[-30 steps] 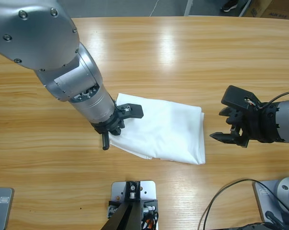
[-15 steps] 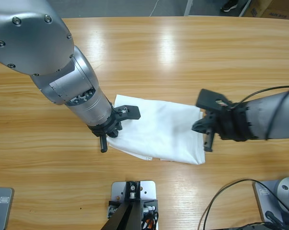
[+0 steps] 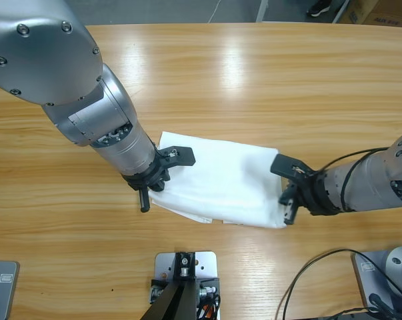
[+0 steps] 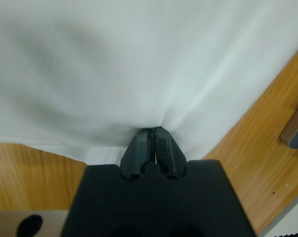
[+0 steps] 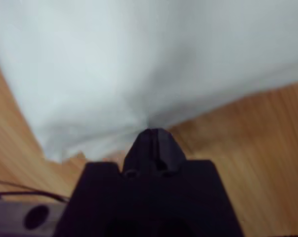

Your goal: Fold clothes

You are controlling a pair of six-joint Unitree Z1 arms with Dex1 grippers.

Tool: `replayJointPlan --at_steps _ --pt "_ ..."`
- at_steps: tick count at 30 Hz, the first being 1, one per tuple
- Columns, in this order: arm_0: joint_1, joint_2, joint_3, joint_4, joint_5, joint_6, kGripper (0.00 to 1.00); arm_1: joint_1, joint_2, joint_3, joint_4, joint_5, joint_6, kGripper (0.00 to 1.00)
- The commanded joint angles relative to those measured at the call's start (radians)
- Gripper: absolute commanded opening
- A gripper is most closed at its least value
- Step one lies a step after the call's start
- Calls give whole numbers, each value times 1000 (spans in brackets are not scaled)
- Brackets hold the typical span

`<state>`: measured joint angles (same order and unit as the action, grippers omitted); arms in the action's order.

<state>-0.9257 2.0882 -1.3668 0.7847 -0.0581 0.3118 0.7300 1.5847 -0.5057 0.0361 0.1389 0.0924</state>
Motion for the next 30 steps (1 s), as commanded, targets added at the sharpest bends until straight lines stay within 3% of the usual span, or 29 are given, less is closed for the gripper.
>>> replayJointPlan --at_steps 1,7,11,12,14,15,17,20,23,25,30 --pt "-9 32 70 -10 -6 -21 0 2 13 -34 69 -43 29 0" --pt "-9 -199 13 95 60 -100 0 2 -217 -233 393 -104 -8 0" --pt "-9 -269 -104 207 80 -113 0 2 -233 -272 447 -129 -6 0" --pt "-9 -268 -133 228 85 -109 177 2 -234 -273 445 -140 9 0" --pt "-19 -252 -179 230 70 -60 797 2 -245 -281 441 -168 60 561" --pt "-38 -235 -205 226 61 5 957 1 -257 -289 442 -181 86 688" --pt "-70 -169 -293 222 53 133 968 1 -283 -310 454 -191 130 848" --pt "-79 -15 -495 225 52 169 968 0 -285 -321 475 -164 142 979" --pt "-90 88 -658 262 17 182 968 -7 -298 -331 508 -157 143 1000" --pt "-95 113 -668 295 -34 198 968 -29 -313 -338 522 -160 144 1000" --pt "-110 165 -531 307 -60 220 964 -76 -336 -342 528 -163 143 1000"
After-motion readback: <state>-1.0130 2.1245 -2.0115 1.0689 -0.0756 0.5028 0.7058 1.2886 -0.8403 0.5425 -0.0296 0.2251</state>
